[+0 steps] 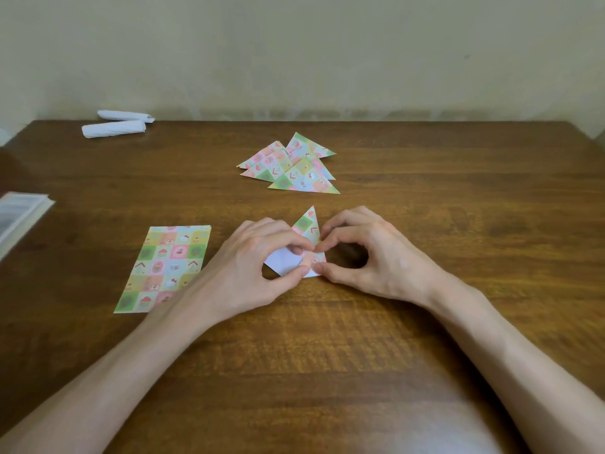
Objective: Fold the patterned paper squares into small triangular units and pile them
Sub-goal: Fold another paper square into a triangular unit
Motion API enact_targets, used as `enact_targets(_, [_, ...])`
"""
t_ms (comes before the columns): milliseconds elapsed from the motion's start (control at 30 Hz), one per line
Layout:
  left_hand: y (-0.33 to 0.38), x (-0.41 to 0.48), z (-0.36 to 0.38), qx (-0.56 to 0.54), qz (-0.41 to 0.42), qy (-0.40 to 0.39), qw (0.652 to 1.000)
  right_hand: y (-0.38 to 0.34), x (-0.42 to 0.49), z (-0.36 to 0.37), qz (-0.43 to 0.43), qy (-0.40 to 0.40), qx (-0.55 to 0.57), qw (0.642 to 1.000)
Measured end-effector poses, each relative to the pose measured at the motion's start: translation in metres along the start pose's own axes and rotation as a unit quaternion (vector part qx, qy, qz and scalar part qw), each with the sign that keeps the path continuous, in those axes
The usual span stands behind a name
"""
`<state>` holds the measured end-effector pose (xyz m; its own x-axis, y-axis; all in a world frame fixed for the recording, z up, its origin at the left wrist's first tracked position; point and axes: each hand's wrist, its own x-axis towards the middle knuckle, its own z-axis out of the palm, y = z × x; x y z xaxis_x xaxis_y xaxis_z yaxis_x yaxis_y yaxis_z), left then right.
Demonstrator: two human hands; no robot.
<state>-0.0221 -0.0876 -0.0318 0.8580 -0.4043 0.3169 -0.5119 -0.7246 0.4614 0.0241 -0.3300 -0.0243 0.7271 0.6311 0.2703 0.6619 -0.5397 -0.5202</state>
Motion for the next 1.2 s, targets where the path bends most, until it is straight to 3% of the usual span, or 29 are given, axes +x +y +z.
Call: enact_targets(1200, [0.0020,0.0051,0.0046,-0.042,-0.044,0.019,0.998,-0.0012,-0.0008,0.0031,0.029,-0.041,0.027,0.998])
